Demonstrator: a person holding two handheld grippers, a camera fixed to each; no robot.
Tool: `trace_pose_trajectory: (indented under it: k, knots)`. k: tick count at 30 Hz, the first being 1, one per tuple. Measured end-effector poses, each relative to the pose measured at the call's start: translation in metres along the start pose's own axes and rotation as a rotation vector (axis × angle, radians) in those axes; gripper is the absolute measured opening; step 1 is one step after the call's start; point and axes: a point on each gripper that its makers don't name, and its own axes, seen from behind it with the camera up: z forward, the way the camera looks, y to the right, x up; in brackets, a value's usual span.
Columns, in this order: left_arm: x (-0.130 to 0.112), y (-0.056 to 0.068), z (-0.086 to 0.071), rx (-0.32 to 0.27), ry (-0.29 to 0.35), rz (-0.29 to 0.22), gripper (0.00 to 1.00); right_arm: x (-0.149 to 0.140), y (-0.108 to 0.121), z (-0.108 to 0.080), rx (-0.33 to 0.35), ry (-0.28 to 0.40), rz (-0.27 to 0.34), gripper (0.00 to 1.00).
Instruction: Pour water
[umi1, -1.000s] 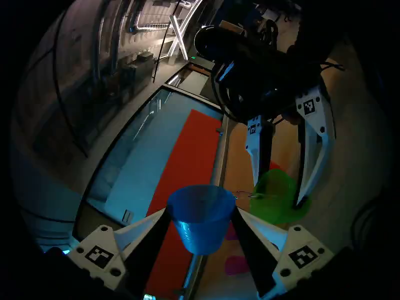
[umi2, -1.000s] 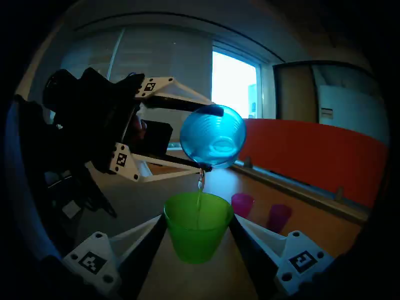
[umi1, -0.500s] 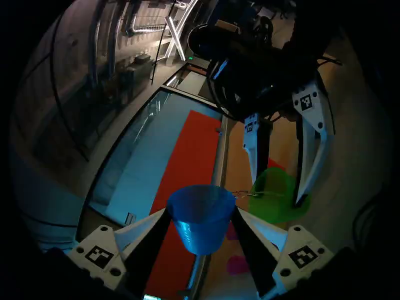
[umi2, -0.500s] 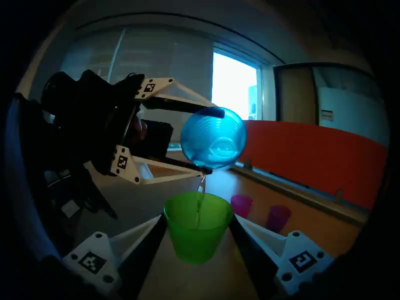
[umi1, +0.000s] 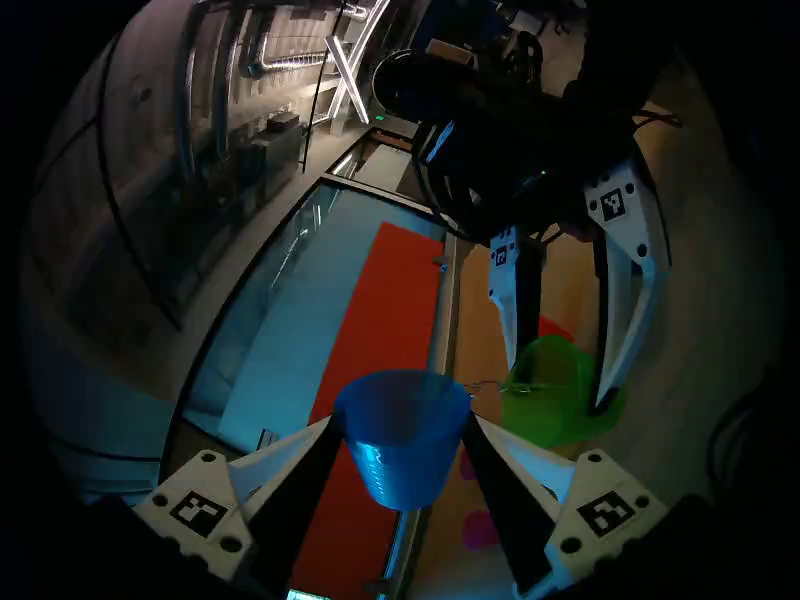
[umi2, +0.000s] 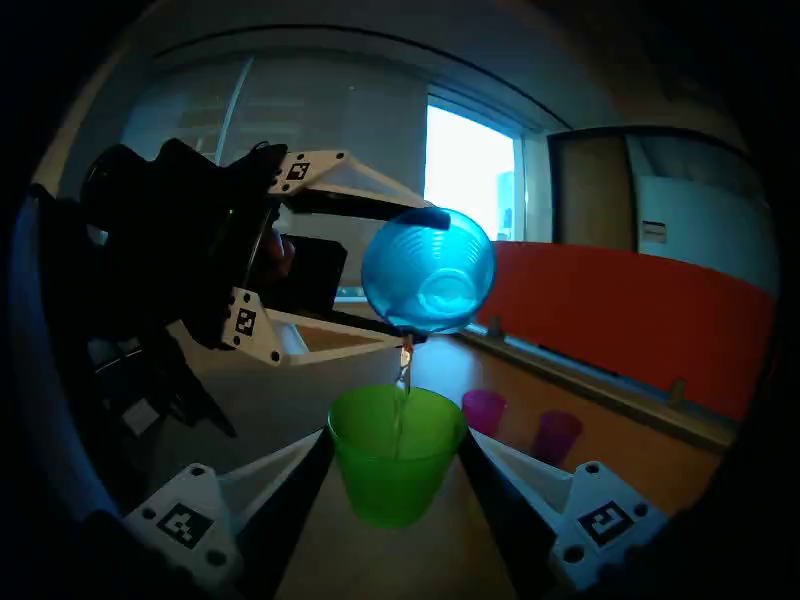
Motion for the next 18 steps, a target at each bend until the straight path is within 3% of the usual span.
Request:
trace_pose_trajectory:
  k: [18]
  knots:
    - [0.0022,-0.0017,-0.0014,0.008,0.0,0.035,0.85,0.0009,0.0006,-0.0003,-0.006,0.007,-0.003,0.92]
